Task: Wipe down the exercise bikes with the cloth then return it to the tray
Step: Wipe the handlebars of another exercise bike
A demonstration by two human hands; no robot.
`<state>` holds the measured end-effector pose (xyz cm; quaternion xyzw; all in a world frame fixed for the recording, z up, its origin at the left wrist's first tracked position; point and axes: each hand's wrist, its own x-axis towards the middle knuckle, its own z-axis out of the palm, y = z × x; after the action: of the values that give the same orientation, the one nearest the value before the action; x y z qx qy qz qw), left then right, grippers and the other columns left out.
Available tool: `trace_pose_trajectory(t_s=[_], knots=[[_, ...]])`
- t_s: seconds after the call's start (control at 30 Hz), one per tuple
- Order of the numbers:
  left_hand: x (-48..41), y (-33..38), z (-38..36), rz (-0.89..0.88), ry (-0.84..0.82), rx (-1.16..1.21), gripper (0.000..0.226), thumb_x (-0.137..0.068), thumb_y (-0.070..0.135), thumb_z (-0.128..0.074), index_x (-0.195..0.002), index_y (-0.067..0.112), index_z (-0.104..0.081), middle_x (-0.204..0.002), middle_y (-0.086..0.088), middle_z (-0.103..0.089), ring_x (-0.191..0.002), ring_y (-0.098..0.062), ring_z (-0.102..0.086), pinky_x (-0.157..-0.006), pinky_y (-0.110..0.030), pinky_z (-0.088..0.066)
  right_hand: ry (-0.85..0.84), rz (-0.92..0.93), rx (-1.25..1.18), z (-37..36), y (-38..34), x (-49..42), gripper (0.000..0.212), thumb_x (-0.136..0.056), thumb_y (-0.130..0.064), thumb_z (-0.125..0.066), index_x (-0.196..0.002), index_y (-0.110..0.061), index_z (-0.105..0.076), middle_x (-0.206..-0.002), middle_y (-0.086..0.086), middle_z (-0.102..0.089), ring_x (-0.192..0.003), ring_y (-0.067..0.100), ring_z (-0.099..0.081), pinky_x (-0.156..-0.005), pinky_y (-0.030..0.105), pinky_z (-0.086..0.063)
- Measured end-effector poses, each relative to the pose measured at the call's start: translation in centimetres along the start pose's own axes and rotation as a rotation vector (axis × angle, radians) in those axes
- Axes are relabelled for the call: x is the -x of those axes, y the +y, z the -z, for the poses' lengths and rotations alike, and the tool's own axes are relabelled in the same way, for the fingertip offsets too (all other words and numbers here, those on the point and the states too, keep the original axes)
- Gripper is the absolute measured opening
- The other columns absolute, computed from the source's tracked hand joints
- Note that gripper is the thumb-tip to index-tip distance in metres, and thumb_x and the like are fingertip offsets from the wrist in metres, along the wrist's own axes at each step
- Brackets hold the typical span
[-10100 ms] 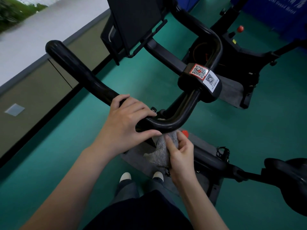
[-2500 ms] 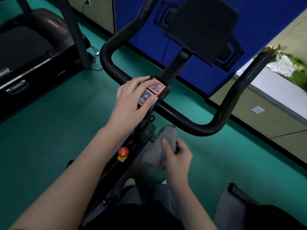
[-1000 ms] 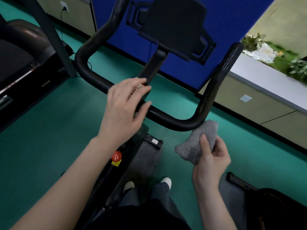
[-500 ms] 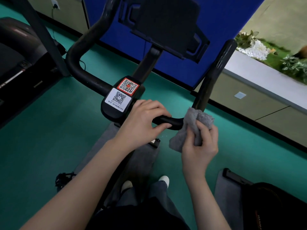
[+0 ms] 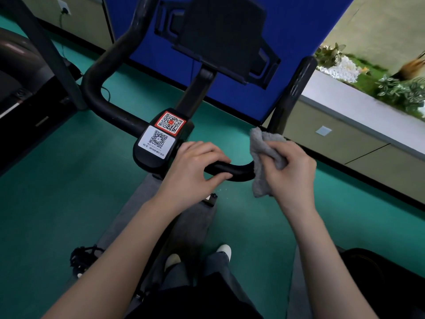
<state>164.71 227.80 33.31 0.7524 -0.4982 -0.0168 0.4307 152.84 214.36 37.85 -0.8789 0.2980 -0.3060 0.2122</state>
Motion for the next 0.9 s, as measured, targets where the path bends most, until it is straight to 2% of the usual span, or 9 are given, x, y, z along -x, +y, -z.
trace_pose_trajectory(t_s=[0.1, 0.23, 0.33, 0.47, 0.57, 0.63, 0.7, 0.8, 0.9], knots=[[-0.1, -0.1, 0.0, 0.015, -0.002, -0.009, 0.026, -0.073, 0.032, -0.076, -0.091, 0.016, -0.067, -0.093, 0.007, -0.063, -0.092, -0.011, -0.056, -0.089, -0.021, -0.028, -0.19, 0.051, -0.021, -0.3, -2.0, -1.8, 0.017, -0.076, -0.003, -0.067, -0.089, -0.011, -0.075, -0.091, 0.003, -0.074, -0.084, 0.013, -0.063, -0.074, 0.017, -0.042], [-0.1, -0.1, 0.2, 0.042, 0.01, 0.005, 0.028, -0.069, 0.029, -0.08, -0.088, 0.014, -0.067, -0.091, 0.006, -0.062, -0.09, -0.01, -0.054, -0.088, -0.019, -0.029, -0.677, -0.024, 0.215, -1.5, -3.2, -4.3, 0.017, -0.081, -0.01, -0.059, -0.089, -0.016, -0.073, -0.081, 0.003, -0.067, -0.087, 0.021, -0.06, -0.067, 0.025, -0.039], [-0.1, 0.0, 0.3, 0.051, -0.009, 0.009, 0.027, -0.068, 0.03, -0.08, -0.086, 0.015, -0.067, -0.09, 0.005, -0.062, -0.089, -0.012, -0.055, -0.087, -0.021, -0.03, -0.816, -0.029, 0.349, -1.3, -3.2, -5.7, 0.017, -0.081, -0.012, -0.058, -0.089, -0.015, -0.072, -0.085, 0.009, -0.068, -0.086, 0.026, -0.062, -0.065, 0.026, -0.044], [-0.1, 0.4, 0.5, 0.053, -0.033, -0.005, 0.027, -0.071, 0.036, -0.074, -0.087, 0.016, -0.067, -0.09, 0.006, -0.061, -0.09, -0.015, -0.058, -0.088, -0.025, -0.031, -0.736, 0.039, 0.423, -0.4, -2.3, -6.1, 0.009, -0.082, -0.014, -0.062, -0.084, -0.011, -0.07, -0.084, 0.011, -0.066, -0.081, 0.029, -0.061, -0.06, 0.03, -0.047], [-0.2, 0.7, 0.6, 0.047, -0.028, -0.027, 0.029, -0.073, 0.042, -0.071, -0.09, 0.018, -0.068, -0.09, 0.007, -0.062, -0.089, -0.016, -0.059, -0.088, -0.027, -0.031, -0.616, 0.222, 0.353, -0.1, -1.5, -5.1, 0.026, -0.088, -0.018, -0.061, -0.065, -0.008, -0.055, -0.072, 0.005, -0.056, -0.075, 0.031, -0.052, -0.068, 0.033, -0.04], [-0.3, 1.1, 0.4, 0.047, -0.027, -0.067, 0.033, -0.072, 0.045, -0.07, -0.092, 0.019, -0.069, -0.09, 0.007, -0.063, -0.088, -0.016, -0.059, -0.087, -0.028, -0.032, -0.605, 0.29, 0.27, 0.2, -1.1, -4.4, 0.015, -0.086, -0.011, -0.062, -0.072, -0.006, -0.064, -0.075, -0.004, -0.055, -0.079, 0.029, -0.052, -0.073, 0.03, -0.039], [-0.6, 1.5, 0.0, 0.043, -0.04, -0.098, 0.036, -0.073, 0.048, -0.068, -0.092, 0.019, -0.07, -0.089, 0.006, -0.064, -0.088, -0.017, -0.059, -0.086, -0.028, -0.033, -0.567, 0.331, 0.247, 0.6, -0.3, -4.2, 0.008, -0.08, -0.002, -0.063, -0.079, -0.007, -0.07, -0.078, -0.001, -0.057, -0.081, 0.031, -0.053, -0.072, 0.027, -0.035], [-1.0, 2.4, -0.9, 0.043, -0.066, -0.116, 0.038, -0.076, 0.051, -0.067, -0.093, 0.018, -0.07, -0.088, 0.006, -0.065, -0.087, -0.018, -0.06, -0.084, -0.027, -0.035, -0.362, 0.328, 0.249, 0.7, 1.5, -5.3, 0.011, -0.078, 0.003, -0.066, -0.086, -0.002, -0.072, -0.084, 0.015, -0.065, -0.082, 0.035, -0.054, -0.074, 0.034, -0.04], [-1.6, 3.1, -1.7, 0.054, -0.105, -0.153, 0.041, -0.078, 0.053, -0.066, -0.101, 0.018, -0.068, -0.094, 0.005, -0.066, -0.091, -0.018, -0.061, -0.086, -0.029, -0.037, -0.162, 0.24, 0.139, 0.9, 3.2, -5.6, 0.016, -0.077, 0.006, -0.065, -0.089, -0.001, -0.072, -0.087, 0.014, -0.066, -0.087, 0.035, -0.057, -0.078, 0.026, -0.039]])
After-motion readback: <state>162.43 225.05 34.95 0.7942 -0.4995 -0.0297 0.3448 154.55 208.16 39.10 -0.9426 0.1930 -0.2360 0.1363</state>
